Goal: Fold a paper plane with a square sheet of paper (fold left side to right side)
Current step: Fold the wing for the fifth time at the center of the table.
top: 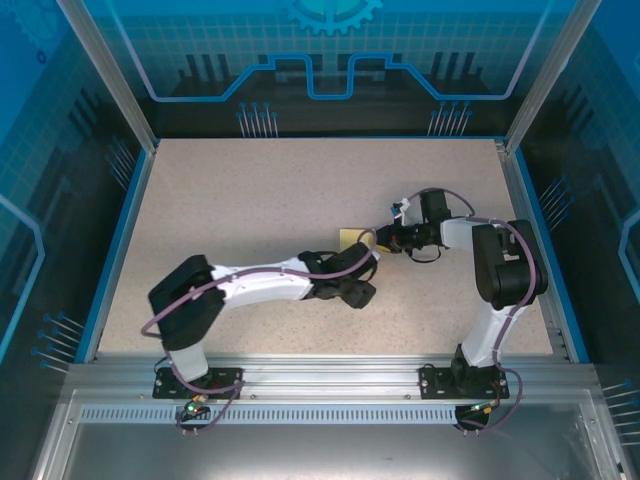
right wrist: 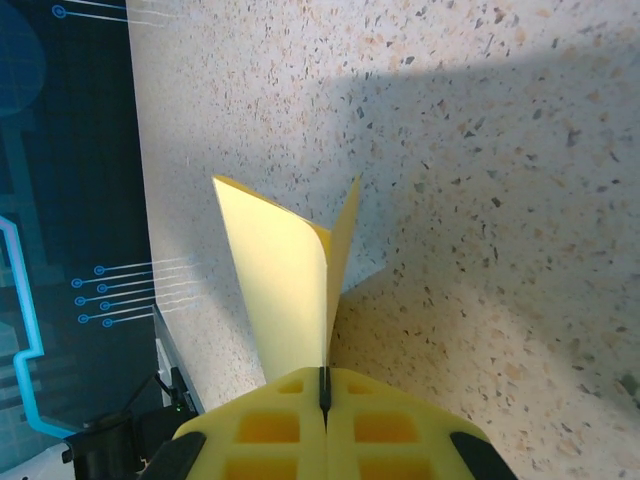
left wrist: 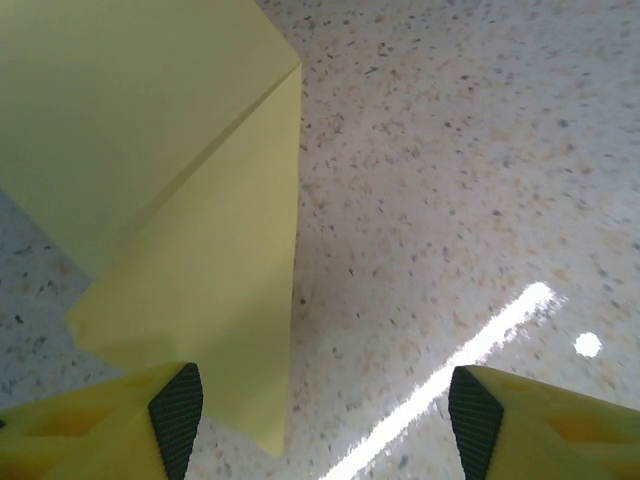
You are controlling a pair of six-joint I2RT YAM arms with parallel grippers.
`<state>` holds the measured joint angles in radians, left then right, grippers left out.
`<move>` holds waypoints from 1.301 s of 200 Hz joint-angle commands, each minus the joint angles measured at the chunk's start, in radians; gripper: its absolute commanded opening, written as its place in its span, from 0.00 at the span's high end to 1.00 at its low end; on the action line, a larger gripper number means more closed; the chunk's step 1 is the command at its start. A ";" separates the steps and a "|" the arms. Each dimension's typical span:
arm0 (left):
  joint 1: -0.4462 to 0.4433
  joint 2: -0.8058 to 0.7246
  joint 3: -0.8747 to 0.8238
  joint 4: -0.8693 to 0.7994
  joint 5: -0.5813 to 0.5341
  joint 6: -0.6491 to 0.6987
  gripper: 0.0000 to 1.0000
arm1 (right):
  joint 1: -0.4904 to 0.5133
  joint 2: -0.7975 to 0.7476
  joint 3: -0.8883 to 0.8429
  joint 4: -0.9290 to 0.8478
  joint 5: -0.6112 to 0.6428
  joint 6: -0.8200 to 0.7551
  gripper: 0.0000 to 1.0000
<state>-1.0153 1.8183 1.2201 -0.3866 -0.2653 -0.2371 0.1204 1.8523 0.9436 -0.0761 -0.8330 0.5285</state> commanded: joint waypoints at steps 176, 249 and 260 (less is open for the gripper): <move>-0.022 0.247 0.197 -0.184 -0.252 -0.050 0.49 | 0.024 0.026 0.089 -0.169 0.028 -0.081 0.83; -0.033 0.217 0.210 -0.203 -0.242 -0.051 0.39 | 0.025 0.040 0.102 -0.201 0.045 -0.090 0.88; -0.042 0.205 0.215 -0.211 -0.253 -0.044 0.37 | 0.026 0.039 0.104 -0.203 0.044 -0.088 0.91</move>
<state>-1.0363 2.0510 1.4055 -0.5568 -0.5037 -0.2821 0.1314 1.8709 1.0233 -0.2459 -0.7849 0.4465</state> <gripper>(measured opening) 0.610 0.115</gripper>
